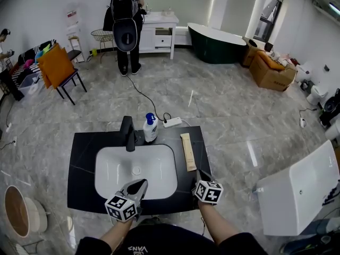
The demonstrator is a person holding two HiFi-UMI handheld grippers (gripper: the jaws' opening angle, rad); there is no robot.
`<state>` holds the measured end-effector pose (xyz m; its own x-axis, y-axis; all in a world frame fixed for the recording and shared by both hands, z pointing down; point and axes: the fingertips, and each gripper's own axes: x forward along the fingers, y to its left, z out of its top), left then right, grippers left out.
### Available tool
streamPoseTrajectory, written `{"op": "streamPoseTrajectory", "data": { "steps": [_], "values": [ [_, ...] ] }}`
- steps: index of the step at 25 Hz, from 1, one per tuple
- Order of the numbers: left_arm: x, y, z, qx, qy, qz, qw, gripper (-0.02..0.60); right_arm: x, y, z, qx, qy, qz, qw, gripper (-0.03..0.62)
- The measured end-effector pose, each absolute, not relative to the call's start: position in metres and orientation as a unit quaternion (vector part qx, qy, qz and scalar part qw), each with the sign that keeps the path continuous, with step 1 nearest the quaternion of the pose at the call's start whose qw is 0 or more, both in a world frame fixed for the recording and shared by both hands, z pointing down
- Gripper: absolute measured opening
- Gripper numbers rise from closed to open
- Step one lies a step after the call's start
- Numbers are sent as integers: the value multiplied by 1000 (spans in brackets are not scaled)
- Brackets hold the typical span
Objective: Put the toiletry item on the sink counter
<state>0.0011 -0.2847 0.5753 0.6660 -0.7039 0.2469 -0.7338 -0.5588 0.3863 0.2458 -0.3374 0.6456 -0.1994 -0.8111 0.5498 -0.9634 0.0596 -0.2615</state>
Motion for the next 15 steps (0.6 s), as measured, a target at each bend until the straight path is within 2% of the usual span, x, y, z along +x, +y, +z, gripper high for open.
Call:
{"op": "streamPoseTrajectory", "data": {
  "steps": [9,15],
  "values": [
    [35,-249,568,891,-392,33,226,9,252,-291,608,596,-749,279,70,2],
    [52,-221,563,895,-385,33,224,9,258,-256,587,582,-765,270,56,2]
  ]
}}
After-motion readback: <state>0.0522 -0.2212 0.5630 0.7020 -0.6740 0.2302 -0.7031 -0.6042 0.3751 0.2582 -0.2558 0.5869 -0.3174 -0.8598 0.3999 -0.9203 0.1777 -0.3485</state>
